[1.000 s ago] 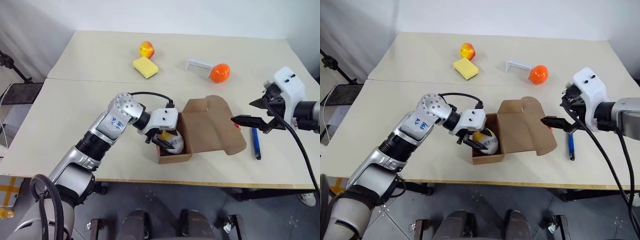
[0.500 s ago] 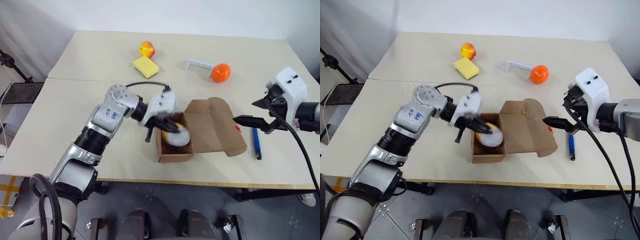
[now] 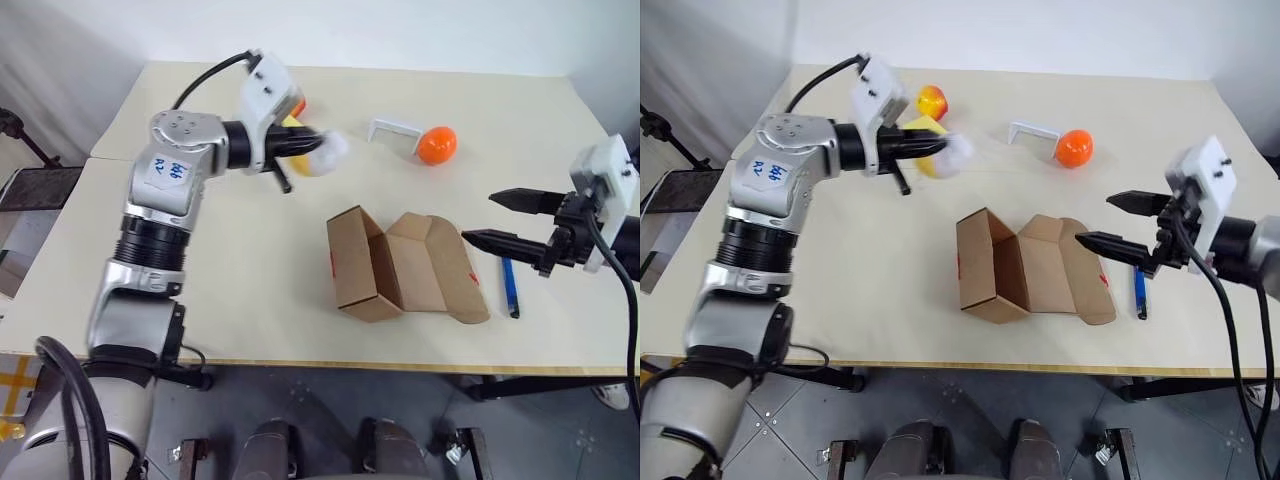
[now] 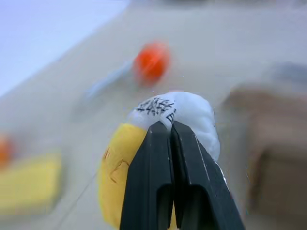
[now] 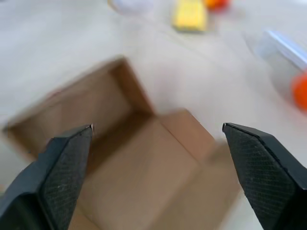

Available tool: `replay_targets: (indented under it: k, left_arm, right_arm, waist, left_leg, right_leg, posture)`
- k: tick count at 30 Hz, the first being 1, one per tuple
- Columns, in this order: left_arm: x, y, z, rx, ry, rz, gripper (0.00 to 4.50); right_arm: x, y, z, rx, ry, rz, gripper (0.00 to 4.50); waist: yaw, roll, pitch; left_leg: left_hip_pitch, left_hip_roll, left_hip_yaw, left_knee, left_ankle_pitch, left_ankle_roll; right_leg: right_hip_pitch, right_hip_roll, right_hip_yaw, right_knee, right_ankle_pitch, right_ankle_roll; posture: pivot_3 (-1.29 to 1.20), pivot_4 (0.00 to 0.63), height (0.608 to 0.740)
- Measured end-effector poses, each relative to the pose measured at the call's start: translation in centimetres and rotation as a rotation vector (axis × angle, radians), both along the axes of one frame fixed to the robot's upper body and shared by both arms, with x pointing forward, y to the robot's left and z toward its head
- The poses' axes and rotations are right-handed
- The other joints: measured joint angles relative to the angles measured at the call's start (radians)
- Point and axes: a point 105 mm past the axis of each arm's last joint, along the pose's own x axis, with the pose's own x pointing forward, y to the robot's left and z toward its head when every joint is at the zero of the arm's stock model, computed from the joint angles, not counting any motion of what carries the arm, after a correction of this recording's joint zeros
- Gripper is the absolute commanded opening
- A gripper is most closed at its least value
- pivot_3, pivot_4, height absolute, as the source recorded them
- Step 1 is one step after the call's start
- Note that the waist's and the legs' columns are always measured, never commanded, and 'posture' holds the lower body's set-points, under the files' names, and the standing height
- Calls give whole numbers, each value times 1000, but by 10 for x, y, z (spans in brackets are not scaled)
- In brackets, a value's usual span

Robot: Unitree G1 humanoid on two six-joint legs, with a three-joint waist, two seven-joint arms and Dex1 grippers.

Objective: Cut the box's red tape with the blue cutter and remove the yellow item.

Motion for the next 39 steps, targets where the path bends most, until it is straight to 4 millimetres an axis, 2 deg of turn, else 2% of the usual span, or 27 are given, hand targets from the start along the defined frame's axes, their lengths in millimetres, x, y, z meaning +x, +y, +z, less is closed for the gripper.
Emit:
replay_targets:
  k: [4,7,10,13,19,21,23,25,27,29,30,35,39]
  left_arm:
    - [7,41,-12,59,39,154,18]
    - [5,71,-10,61,78,249,654]
    - [1,86,-16,100,102,293,1581]
    - [-1,92,-29,111,149,317,2531]
    - [-6,83,-16,82,119,276,4442]
    - [-18,67,-6,18,112,159,4479]
    - [-42,46,0,-44,107,-25,4479]
    - [-66,29,-6,-142,119,-199,4479]
    - [-84,21,-21,-269,128,-327,4479]
    - [-95,25,-42,-293,162,-369,4479]
    - [-101,33,-56,-291,195,-370,4479]
    - [-120,59,-103,-267,210,-339,4479]
    - [-126,74,-112,-253,185,-317,4479]
  right_arm:
    - [8,-12,3,-9,-48,-16,4500]
    - [16,-21,0,-23,-56,-44,4500]
    - [21,-19,-3,-31,-59,-34,4500]
    - [26,-18,-5,-31,-62,-29,4500]
    - [29,-17,-3,-36,-64,-20,4500]
    - [30,-19,-3,-35,-66,-17,4500]
    - [30,-20,-4,-37,-66,-1,4500]
    - [31,-24,-3,-3,-81,24,4500]
    - [32,-24,4,105,-136,80,4500]
    - [35,-33,5,106,-158,103,4500]
    - [36,-44,-1,72,-143,91,4500]
    - [41,-76,-47,-95,-72,81,4500]
    - [38,-92,-67,-158,-29,92,4500]
  waist:
    - [2,-2,1]
    - [0,-2,1]
    - [-1,-2,1]
    - [1,-2,1]
    - [-1,-2,1]
    - [-2,-3,1]
    - [-4,-2,1]
    - [-5,-2,1]
    - [-5,-2,1]
    - [-7,-2,2]
    - [-10,-2,2]
    - [-9,-2,2]
    - [-6,-1,2]
  left_leg:
    - [-1,0,0,2,0,0]
    - [0,0,0,1,0,0]
    - [0,1,0,1,0,0]
    - [-1,0,0,2,0,0]
    - [0,1,-1,1,0,0]
    - [0,1,-1,1,0,0]
    - [1,1,-4,0,0,0]
    - [2,1,-5,1,0,0]
    - [2,1,-5,2,0,0]
    - [3,1,-4,2,0,0]
    - [4,1,-3,1,0,0]
    - [4,1,-1,1,0,0]
    - [4,2,-2,2,0,0]
  right_leg:
    - [0,0,0,1,0,0]
    - [0,0,0,1,0,0]
    - [0,0,0,1,0,0]
    - [0,0,-1,2,0,0]
    - [0,0,0,2,0,0]
    - [0,0,0,2,0,0]
    - [0,0,1,2,0,0]
    - [0,0,1,3,0,0]
    - [1,0,1,3,0,0]
    - [1,0,1,3,0,0]
    - [1,0,2,3,0,0]
    - [1,0,2,2,0,0]
    - [1,0,2,2,0,0]
  posture:
    - [0,150,740]
    - [0,150,740]
    - [0,150,740]
    - [0,150,740]
    - [0,150,740]
    - [0,150,740]
    - [0,150,740]
    - [0,150,740]
    - [0,150,740]
    - [0,150,740]
    - [0,150,740]
    - [0,150,740]
    - [0,150,740]
